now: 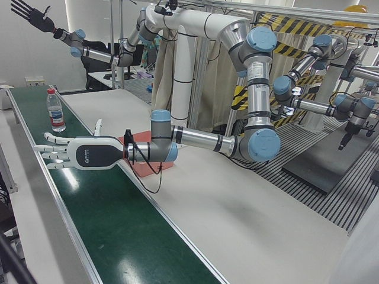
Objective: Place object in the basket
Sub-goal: 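Raise the left hand over the conveyor ahead of the bottle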
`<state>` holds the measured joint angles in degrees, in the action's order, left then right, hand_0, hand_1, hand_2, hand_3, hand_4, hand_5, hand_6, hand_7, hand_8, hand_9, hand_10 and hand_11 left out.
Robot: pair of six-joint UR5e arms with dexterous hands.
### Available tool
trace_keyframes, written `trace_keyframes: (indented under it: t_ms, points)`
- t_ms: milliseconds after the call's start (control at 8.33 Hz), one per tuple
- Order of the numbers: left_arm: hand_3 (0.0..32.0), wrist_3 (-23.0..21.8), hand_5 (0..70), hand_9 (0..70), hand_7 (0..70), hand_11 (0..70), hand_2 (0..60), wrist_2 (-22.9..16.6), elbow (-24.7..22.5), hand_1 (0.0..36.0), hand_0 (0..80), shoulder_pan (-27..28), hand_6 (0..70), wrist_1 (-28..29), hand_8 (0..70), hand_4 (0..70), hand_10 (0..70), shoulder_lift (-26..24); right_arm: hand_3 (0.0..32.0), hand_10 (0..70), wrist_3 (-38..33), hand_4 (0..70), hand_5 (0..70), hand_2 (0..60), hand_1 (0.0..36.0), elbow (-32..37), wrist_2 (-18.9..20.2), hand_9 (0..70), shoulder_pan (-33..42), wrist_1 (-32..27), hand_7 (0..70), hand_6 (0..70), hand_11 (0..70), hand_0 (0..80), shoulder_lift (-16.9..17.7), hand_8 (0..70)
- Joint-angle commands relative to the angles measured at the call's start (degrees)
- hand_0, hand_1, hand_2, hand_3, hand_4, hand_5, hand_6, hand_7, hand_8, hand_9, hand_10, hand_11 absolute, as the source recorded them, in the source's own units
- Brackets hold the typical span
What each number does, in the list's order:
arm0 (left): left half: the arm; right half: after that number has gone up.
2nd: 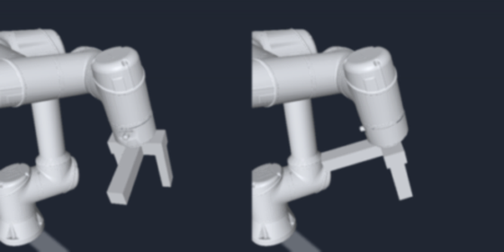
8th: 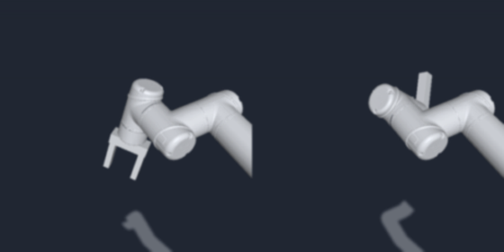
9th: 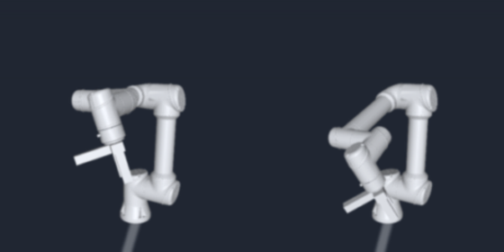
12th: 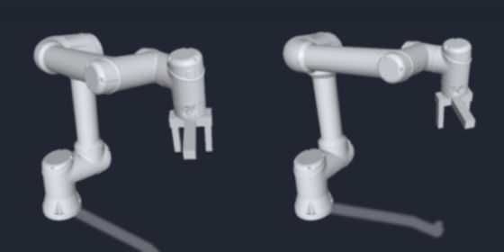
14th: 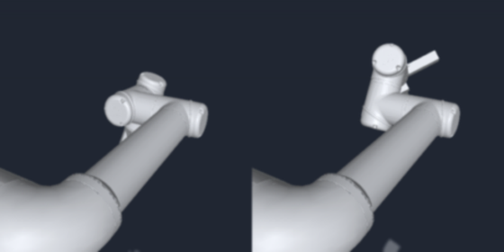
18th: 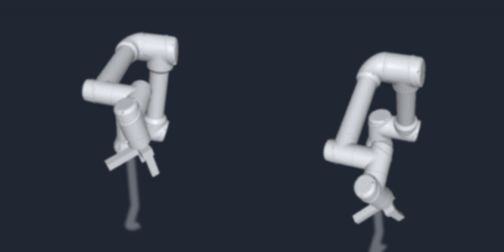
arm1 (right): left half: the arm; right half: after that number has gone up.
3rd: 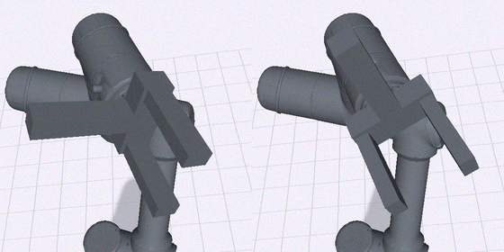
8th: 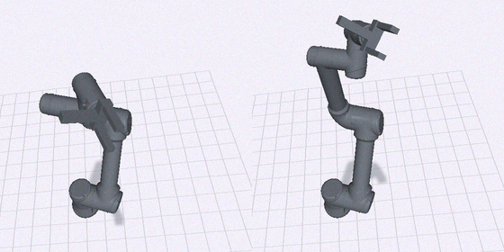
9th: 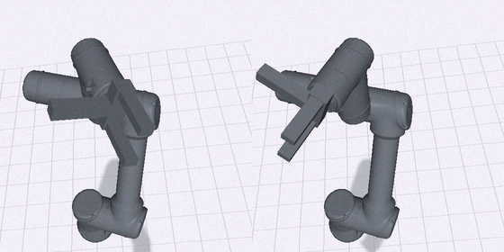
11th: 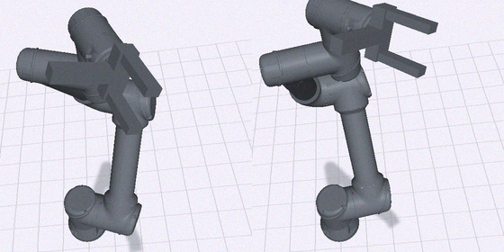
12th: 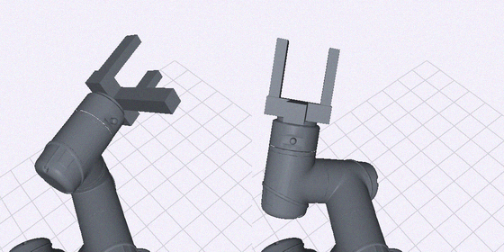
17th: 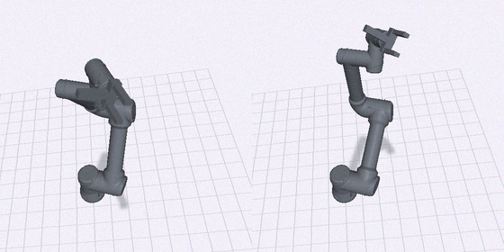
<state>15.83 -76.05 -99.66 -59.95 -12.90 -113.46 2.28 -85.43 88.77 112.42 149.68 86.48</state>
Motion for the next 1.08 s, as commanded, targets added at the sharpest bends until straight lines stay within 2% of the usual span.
trace_keyframes:
  t_ms: [0,120,240,720,840,960]
  points:
    - [12.8,0.9,28.9,13.2,4.9,12.1,0.0,4.0,0.1,0.0,48.4,2.0,4.6,0.2,12.6,5.3,8.1,0.3,0.0,0.0,0.0,0.0,0.0,0.0,0.0,0.0,0.0,0.0,0.0,0.0,0.0,0.0,0.0,0.0,0.0,0.0]
    - [14.4,1.0,28.4,11.9,4.4,11.9,0.0,4.1,0.0,0.0,48.1,2.3,3.4,0.2,10.6,1.6,7.9,0.3,0.0,0.0,0.0,0.0,0.0,0.0,0.0,0.0,0.0,0.0,0.1,0.0,0.0,0.0,0.0,0.0,0.0,0.0]
    - [14.6,1.1,28.4,11.7,4.0,11.4,0.0,4.0,0.0,0.0,48.2,2.2,3.1,-0.2,10.2,1.6,7.5,0.0,0.0,0.0,0.0,0.0,0.0,0.0,0.0,0.0,0.0,0.0,0.1,0.0,0.0,0.0,0.0,0.0,0.0,0.0]
    - [13.0,2.4,28.7,12.1,4.1,9.9,0.0,4.2,1.1,0.0,48.6,4.4,3.6,-0.5,10.6,3.4,6.5,-0.4,0.0,0.0,0.0,0.0,0.0,0.0,0.0,0.0,0.0,0.0,0.0,0.0,0.0,0.0,0.0,0.0,0.0,0.0]
    - [13.8,3.1,27.8,11.1,3.7,9.3,0.0,4.2,1.2,0.0,48.9,4.7,3.3,-0.3,10.0,3.4,6.1,-0.6,0.0,0.0,0.0,0.0,0.0,0.0,0.0,0.0,0.0,0.0,0.0,0.0,0.0,0.0,0.0,0.0,0.0,0.0]
    - [17.0,3.5,27.3,9.3,2.7,9.8,0.0,4.2,1.2,0.0,48.4,4.8,2.2,0.2,8.8,1.3,6.5,-0.7,0.0,0.0,0.0,0.0,0.0,0.0,0.0,0.0,0.0,0.0,0.0,0.0,0.0,0.0,0.0,0.0,0.0,0.0]
